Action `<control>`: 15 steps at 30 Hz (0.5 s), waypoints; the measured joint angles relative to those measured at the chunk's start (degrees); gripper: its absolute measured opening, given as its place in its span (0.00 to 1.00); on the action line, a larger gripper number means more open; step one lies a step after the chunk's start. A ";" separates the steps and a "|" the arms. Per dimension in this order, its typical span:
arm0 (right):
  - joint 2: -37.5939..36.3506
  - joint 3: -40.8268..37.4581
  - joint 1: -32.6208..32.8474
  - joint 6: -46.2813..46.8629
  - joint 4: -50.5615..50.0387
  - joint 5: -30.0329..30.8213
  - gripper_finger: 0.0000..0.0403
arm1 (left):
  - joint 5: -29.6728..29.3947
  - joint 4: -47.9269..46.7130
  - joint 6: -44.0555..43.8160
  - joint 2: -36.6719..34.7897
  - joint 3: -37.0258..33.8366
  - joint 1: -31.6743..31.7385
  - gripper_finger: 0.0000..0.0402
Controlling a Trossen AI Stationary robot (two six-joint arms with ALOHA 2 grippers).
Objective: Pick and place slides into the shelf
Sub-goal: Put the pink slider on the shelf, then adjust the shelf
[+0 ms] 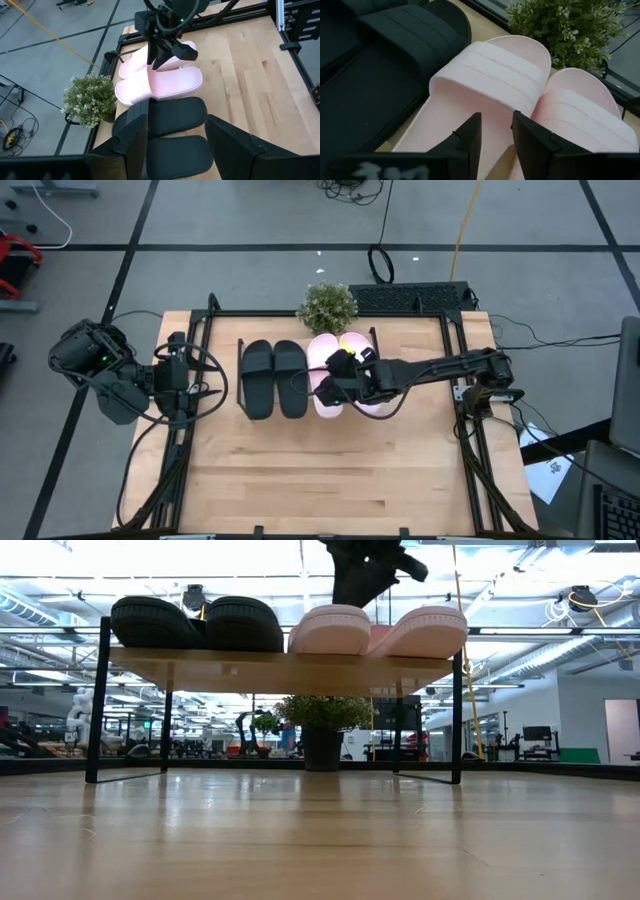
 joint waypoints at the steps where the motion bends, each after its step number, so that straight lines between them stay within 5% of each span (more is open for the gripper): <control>1: -0.18 0.00 -0.01 -0.08 0.05 0.00 0.25 | 0.00 0.00 0.31 0.00 0.00 0.01 0.49; 15: -6.00 0.00 6.19 -5.32 11.46 0.19 0.25 | 1.80 0.00 -0.24 0.00 0.00 0.00 0.49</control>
